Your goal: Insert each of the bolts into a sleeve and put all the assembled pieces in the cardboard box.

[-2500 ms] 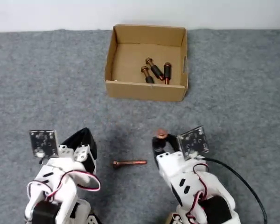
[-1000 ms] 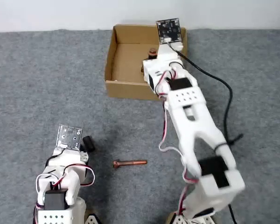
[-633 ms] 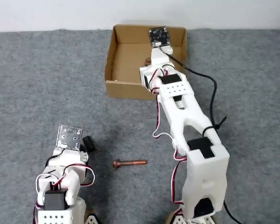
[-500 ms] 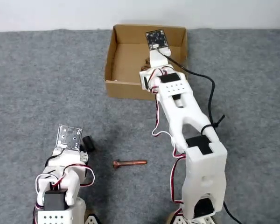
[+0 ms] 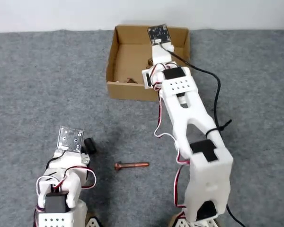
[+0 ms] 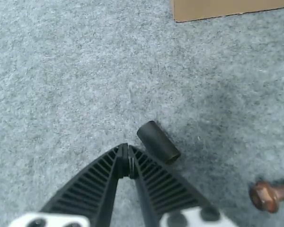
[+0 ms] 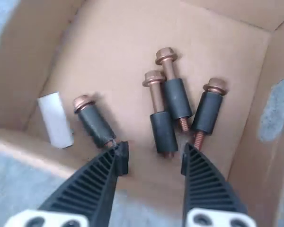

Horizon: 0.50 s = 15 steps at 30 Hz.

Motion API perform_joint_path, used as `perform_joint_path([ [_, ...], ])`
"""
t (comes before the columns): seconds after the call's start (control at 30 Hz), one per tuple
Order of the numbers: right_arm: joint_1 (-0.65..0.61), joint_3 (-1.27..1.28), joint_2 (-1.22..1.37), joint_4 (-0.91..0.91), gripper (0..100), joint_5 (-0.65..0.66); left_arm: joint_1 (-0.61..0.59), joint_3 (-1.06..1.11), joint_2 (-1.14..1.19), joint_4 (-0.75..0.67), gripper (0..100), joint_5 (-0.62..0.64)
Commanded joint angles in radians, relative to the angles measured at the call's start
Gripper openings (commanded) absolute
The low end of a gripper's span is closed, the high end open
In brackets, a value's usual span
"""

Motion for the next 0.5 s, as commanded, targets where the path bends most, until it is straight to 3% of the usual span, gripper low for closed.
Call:
perform_joint_path([
  [0.0,-0.045,-0.057,-0.162,0.200,17.2,0.006,-0.083,-0.002,-0.008,0.003,0,-0.017],
  [0.13,-0.077,-0.057,-0.260,0.390,17.2,0.008,-0.216,-0.002,-0.009,-0.021,0,-0.011],
  [0.47,-0.162,-0.057,-0.344,0.740,17.2,0.009,-0.249,-0.005,-0.011,-0.023,0,-0.009],
])
